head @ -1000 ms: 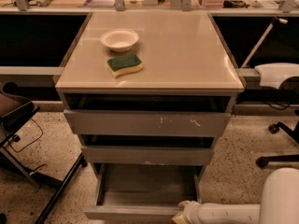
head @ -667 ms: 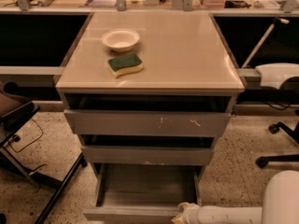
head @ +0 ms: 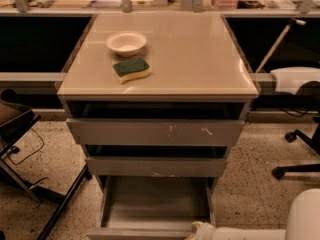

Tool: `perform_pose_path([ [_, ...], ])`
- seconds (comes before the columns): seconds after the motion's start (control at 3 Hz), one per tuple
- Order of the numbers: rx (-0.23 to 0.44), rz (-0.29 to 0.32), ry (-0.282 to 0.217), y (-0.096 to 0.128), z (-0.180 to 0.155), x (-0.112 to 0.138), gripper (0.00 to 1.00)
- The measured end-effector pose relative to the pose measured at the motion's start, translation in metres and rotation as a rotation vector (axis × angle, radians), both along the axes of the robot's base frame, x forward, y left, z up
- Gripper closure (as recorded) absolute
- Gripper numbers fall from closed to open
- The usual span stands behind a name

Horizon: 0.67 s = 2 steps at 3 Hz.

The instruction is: Open bottom drawer

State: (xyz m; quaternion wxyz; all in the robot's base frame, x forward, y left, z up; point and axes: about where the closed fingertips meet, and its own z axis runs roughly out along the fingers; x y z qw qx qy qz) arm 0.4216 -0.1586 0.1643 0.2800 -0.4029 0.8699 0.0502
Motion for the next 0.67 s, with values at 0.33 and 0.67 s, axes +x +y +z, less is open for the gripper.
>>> perform_pose_path([
  [0.33,0.000,0.000,0.000,0.001,0.005,0.000,1.00],
  [0.67,-0.002,-0.019,-0.006,-0.001,0.005,-0.013,1.00],
])
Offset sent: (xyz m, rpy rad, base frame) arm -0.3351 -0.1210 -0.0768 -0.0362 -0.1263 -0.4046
